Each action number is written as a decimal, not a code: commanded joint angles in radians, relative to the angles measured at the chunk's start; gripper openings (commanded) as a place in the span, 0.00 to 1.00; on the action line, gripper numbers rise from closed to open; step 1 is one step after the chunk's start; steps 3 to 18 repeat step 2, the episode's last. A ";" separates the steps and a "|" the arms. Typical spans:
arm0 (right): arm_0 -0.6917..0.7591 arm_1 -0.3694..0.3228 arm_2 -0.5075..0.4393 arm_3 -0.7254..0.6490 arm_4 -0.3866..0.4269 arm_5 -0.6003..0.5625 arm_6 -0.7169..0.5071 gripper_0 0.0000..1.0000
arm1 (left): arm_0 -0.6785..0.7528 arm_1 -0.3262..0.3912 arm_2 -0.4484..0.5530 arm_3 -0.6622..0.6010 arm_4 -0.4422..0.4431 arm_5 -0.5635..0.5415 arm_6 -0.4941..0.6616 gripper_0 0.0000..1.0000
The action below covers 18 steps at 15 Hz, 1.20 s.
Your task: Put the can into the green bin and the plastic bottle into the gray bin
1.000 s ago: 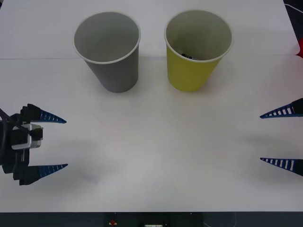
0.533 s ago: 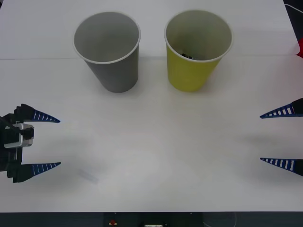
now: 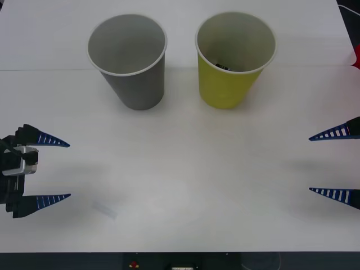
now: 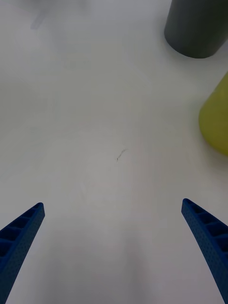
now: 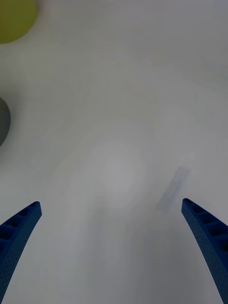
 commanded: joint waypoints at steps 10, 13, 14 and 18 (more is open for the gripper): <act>0.000 0.000 0.000 0.000 0.000 0.000 0.000 1.00 | 0.000 0.004 0.000 0.000 -0.001 -0.001 0.000 1.00; 0.000 0.000 0.000 0.000 0.000 0.000 0.000 1.00 | 0.000 0.004 0.000 0.000 -0.001 -0.001 0.000 1.00; 0.000 0.000 0.000 0.000 0.000 0.000 0.000 1.00 | 0.000 0.004 0.000 0.000 -0.001 -0.001 0.000 1.00; 0.000 0.000 0.000 0.000 0.000 0.000 0.000 1.00 | 0.000 0.004 0.000 0.000 -0.001 -0.001 0.000 1.00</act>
